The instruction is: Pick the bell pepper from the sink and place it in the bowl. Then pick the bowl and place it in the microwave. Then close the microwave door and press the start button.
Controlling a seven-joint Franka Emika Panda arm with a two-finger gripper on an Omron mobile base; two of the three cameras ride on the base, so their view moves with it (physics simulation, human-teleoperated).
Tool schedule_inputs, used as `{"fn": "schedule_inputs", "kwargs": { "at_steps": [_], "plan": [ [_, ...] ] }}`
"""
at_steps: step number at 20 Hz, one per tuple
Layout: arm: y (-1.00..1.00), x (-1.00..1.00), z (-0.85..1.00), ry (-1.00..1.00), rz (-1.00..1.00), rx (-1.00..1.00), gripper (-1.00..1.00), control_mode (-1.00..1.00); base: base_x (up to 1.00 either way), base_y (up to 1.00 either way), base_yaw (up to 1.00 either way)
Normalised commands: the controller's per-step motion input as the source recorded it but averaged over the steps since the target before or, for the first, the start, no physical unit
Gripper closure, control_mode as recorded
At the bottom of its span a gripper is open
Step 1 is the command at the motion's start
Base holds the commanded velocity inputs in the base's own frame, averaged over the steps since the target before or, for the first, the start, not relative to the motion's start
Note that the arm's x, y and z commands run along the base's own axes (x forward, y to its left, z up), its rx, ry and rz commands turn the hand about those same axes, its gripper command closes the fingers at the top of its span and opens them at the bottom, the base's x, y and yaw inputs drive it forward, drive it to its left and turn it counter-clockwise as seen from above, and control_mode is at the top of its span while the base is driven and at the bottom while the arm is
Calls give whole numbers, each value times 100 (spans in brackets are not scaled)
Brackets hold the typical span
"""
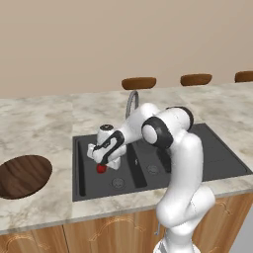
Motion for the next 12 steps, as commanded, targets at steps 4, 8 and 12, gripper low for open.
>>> {"fn": "schedule_inputs", "kwargs": {
  "at_steps": [4, 8, 12],
  "plan": [
    [0, -48, 100, -15, 4, 0, 100, -100, 0, 0, 0],
    [0, -48, 100, -18, 9, 0, 100, -100, 0, 0, 0],
    [0, -48, 100, -18, 11, 0, 100, -100, 0, 0, 0]
  ]
}}
